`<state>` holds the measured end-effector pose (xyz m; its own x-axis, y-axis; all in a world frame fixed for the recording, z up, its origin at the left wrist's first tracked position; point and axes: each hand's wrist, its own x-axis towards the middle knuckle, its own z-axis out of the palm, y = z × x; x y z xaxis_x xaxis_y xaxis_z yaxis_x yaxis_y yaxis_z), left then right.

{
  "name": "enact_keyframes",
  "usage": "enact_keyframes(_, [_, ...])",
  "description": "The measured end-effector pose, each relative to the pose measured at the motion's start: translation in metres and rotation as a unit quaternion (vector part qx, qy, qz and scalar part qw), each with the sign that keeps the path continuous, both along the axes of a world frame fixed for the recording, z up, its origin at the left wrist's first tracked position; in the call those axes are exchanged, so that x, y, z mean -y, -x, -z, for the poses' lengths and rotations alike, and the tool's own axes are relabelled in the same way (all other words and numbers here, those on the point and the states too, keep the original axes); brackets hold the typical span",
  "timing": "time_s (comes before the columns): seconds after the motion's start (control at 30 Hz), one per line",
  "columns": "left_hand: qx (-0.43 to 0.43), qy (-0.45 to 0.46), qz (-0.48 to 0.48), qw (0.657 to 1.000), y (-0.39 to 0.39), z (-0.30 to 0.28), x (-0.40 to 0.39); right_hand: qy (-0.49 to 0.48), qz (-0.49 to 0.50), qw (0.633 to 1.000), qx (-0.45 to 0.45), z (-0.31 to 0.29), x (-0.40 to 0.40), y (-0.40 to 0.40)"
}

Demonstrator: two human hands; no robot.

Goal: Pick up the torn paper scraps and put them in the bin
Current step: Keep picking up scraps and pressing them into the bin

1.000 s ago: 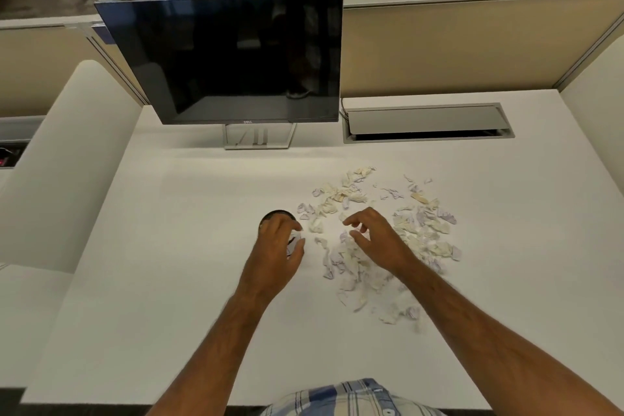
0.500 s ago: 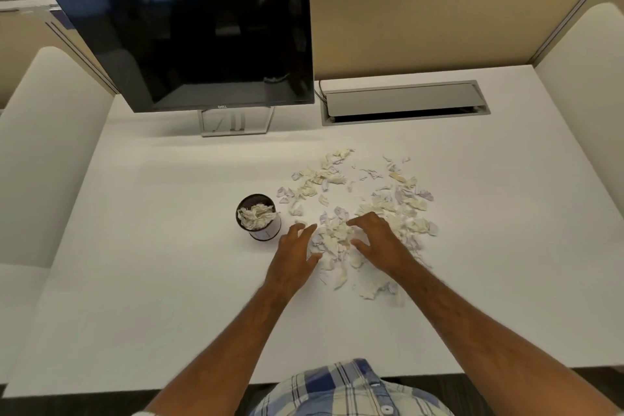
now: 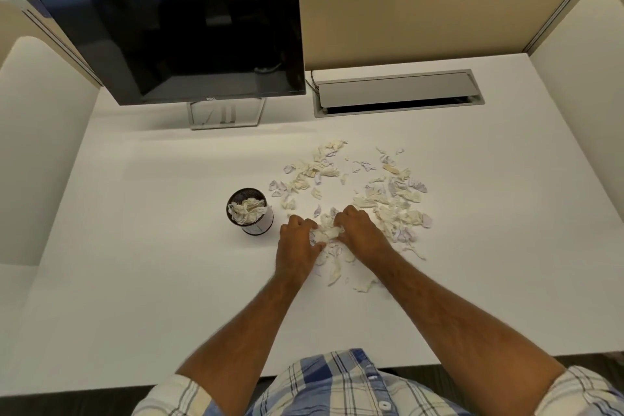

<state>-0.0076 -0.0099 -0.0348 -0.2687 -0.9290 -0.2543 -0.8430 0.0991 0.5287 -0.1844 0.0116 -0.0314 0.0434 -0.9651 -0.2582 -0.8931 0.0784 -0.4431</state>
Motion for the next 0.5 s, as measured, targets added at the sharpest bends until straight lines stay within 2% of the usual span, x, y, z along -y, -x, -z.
enact_keyframes(0.17, [-0.045,-0.010,-0.023,0.999,-0.006,0.010,0.005,-0.008,0.012,1.000,0.008,-0.002,0.000,0.009])
enact_keyframes(0.5, [-0.106,-0.009,-0.075,0.991,-0.018,-0.010,0.009,0.014,0.101,0.987,0.125,-0.020,0.003,0.030])
